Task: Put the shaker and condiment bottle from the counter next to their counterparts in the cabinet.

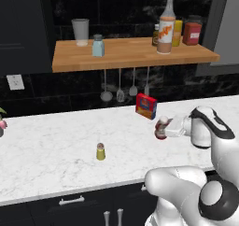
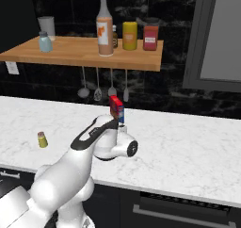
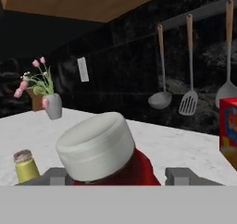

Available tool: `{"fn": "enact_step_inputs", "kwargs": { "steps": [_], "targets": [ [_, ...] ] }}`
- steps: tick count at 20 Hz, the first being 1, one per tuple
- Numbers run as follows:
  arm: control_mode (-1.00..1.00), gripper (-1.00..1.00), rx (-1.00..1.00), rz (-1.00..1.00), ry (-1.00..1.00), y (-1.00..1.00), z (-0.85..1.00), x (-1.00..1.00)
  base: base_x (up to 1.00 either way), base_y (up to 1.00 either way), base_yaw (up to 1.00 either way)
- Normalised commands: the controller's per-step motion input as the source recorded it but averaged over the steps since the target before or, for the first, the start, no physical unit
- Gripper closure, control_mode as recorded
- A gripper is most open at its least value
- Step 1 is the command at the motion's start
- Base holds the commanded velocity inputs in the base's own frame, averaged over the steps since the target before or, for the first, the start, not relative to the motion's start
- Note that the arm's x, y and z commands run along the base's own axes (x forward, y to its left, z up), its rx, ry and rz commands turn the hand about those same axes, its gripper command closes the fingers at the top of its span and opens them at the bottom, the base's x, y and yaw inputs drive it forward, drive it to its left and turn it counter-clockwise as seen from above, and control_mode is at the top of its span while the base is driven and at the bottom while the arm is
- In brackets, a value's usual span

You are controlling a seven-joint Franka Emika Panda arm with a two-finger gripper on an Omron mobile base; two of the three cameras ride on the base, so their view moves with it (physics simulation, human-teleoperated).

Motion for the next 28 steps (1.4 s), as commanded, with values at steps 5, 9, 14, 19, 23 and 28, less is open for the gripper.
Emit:
{"fn": "enact_step_inputs", "kwargs": {
  "steps": [5, 9, 14, 19, 23, 28],
  "targets": [
    [-1.0, 1.0, 0.0, -0.32, 0.03, 0.06, 0.15, 0.0, 0.0, 0.0, 0.0],
    [-1.0, 1.0, 0.0, -0.34, 0.07, 0.1, 0.35, 0.0, 0.0, 0.0, 0.0],
    [-1.0, 1.0, 0.11, -0.25, 0.06, 0.49, 0.57, 0.0, 0.0, 0.0, 0.0],
    [-1.0, 1.0, 0.25, -0.19, 0.15, 0.33, 0.94, 0.0, 0.0, 0.0, 0.0],
    [-1.0, 1.0, 0.28, -0.15, 0.25, 0.02, 1.0, 0.04, 0.0, 0.0, 0.0],
    [-1.0, 1.0, 0.27, -0.13, 0.21, 0.07, 1.0, 0.05, 0.0, 0.0, 0.0]
  ]
}}
